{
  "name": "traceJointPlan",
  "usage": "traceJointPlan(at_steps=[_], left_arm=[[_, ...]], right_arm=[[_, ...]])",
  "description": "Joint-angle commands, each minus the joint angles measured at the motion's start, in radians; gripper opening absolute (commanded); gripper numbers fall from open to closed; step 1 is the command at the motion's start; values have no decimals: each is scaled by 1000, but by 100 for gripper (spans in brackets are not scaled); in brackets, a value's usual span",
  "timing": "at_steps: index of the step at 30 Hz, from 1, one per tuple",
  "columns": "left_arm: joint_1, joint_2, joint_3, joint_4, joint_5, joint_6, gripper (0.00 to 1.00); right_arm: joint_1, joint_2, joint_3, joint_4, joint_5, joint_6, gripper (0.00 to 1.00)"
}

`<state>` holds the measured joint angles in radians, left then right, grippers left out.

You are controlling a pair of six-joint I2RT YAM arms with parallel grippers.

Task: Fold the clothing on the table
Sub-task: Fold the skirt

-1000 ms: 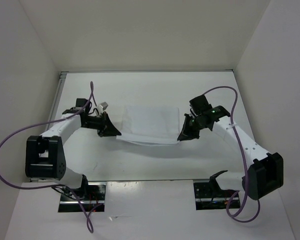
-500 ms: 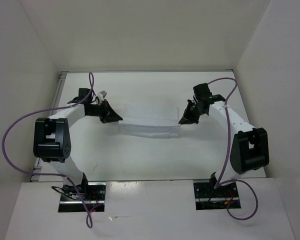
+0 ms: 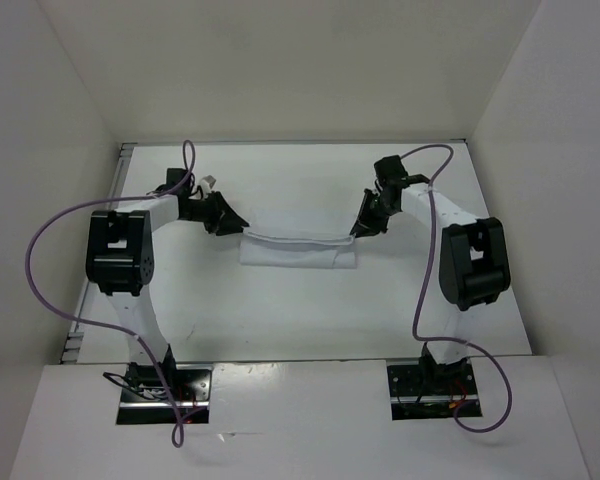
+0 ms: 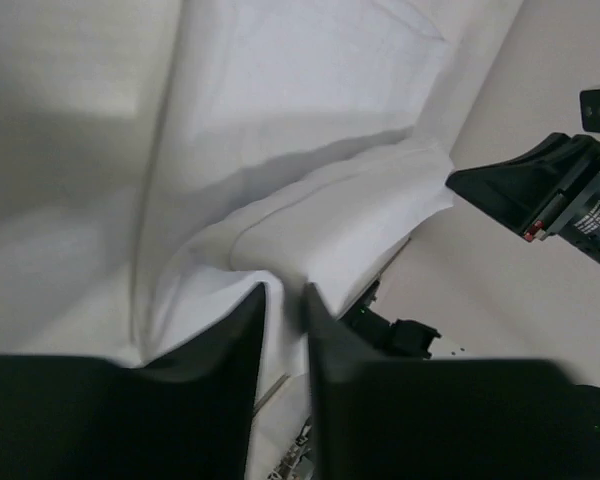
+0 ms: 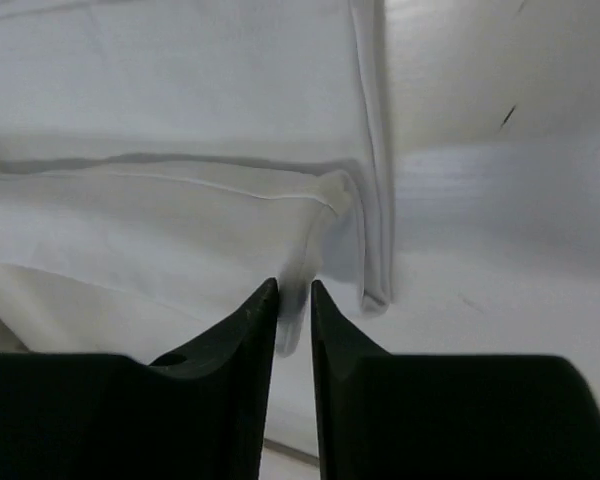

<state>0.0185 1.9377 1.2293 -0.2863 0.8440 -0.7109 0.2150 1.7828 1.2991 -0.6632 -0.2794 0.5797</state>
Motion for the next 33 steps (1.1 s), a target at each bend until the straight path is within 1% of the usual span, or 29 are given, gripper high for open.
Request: traceJointPlan(at_steps=[1, 2, 3, 4, 5, 6, 8, 9, 10, 11, 12, 13, 15, 16, 18, 19, 20, 21, 23, 24, 25, 28, 30, 33], left_arm=[[18, 67, 104, 84, -20, -64, 38], [30, 96, 120, 116, -20, -88, 46], [40, 107, 140, 186, -20, -154, 52], [40, 107, 188, 214, -29, -188, 59], [40, 121, 217, 235, -29, -215, 63], [49, 121, 251, 236, -29, -232, 67], [49, 112, 332, 175, -29, -220, 68], [49, 98, 332, 153, -69, -204, 68], [49, 55, 332, 138, -95, -173, 68], [49, 28, 313, 138, -117, -162, 69], [49, 2, 244, 138, -153, -162, 69], [49, -53, 202, 147, -163, -153, 69], [49, -104, 118, 171, -163, -141, 69], [49, -146, 49, 171, -134, -118, 66], [26, -193, -3, 170, -106, -78, 58], [0, -204, -19, 150, -106, -53, 51], [-12, -213, -52, 124, -106, -12, 35], [-23, -223, -71, 124, -96, -12, 27], [-41, -237, -111, 124, -95, 11, 15], [-55, -237, -135, 124, -112, 11, 8], [-66, -226, -136, 124, -124, 11, 6], [-77, -158, -116, 124, -125, 22, 5], [-77, -108, -94, 113, -125, 31, 5], [-86, -73, -80, 104, -134, 22, 5]], right_arm=[[-16, 68, 101, 53, 74, -38, 27], [-16, 84, 148, 80, 89, -38, 34], [-16, 95, 167, 100, 106, -38, 37], [-16, 95, 180, 123, 161, -38, 38], [-16, 95, 199, 161, 187, -38, 39], [-16, 61, 209, 174, 209, -38, 40], [-3, 18, 218, 183, 273, -38, 41], [6, -32, 218, 183, 301, -49, 41], [17, -61, 183, 183, 330, -49, 44], [39, -91, 161, 183, 388, -49, 46], [50, -146, 143, 174, 410, -49, 47], [61, -173, 97, 174, 427, -49, 49], [89, -221, 56, 148, 469, -38, 49], [98, -265, 11, 139, 482, -29, 49], [110, -311, -50, 125, 482, -29, 52], [110, -312, -70, 111, 465, -15, 52], [110, -324, -87, 111, 450, -15, 52], [110, -324, -124, 100, 419, -5, 52], [110, -324, -159, 100, 395, 6, 52], [110, -324, -193, 117, 382, 6, 50], [110, -312, -204, 137, 373, 6, 50], [110, -270, -204, 149, 336, -15, 44], [110, -221, -204, 159, 307, -24, 43], [110, -162, -204, 168, 260, -24, 40]])
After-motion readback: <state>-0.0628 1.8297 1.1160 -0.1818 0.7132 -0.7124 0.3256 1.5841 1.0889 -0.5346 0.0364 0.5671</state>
